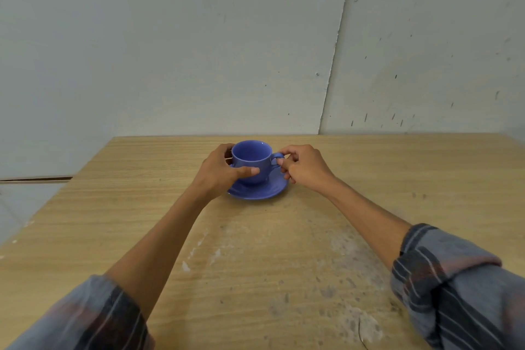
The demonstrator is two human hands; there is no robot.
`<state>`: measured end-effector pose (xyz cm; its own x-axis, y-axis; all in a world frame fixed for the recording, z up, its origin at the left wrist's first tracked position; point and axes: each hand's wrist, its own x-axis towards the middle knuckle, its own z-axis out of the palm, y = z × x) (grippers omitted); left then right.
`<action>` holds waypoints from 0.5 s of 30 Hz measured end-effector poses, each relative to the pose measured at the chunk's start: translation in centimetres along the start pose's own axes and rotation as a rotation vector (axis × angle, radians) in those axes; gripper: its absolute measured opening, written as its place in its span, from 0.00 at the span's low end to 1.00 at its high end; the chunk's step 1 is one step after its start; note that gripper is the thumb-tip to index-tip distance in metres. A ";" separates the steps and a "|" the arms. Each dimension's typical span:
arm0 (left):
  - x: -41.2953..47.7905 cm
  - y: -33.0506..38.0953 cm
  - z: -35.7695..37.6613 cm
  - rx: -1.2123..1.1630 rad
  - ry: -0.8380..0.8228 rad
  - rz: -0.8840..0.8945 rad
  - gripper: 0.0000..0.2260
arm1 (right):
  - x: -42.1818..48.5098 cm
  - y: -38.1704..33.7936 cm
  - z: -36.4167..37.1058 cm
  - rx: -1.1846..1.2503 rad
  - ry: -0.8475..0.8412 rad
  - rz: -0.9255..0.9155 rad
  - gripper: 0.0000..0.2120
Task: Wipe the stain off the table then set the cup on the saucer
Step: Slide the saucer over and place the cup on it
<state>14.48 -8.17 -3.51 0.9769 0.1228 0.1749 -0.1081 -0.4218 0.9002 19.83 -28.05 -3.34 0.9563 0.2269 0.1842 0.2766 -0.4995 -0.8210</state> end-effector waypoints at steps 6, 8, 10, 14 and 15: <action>-0.1 -0.4 0.3 0.004 -0.004 -0.011 0.32 | -0.1 0.5 0.0 -0.019 -0.012 -0.001 0.06; 0.0 -0.4 0.4 0.010 -0.004 -0.010 0.33 | -0.2 0.6 0.0 -0.013 -0.012 -0.001 0.06; 0.1 -0.4 0.5 0.014 -0.005 -0.015 0.33 | -0.2 0.6 0.0 -0.006 -0.011 0.001 0.06; 0.1 -0.5 0.5 0.022 -0.003 -0.015 0.33 | -0.3 0.6 -0.1 0.012 -0.016 0.004 0.06; 0.0 -0.5 0.5 0.024 -0.005 -0.014 0.33 | -0.4 0.6 -0.1 0.017 -0.022 0.006 0.07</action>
<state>14.67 -8.39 -4.14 0.9792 0.1245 0.1602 -0.0899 -0.4415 0.8927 19.63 -28.51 -3.81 0.9555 0.2428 0.1675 0.2693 -0.4869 -0.8309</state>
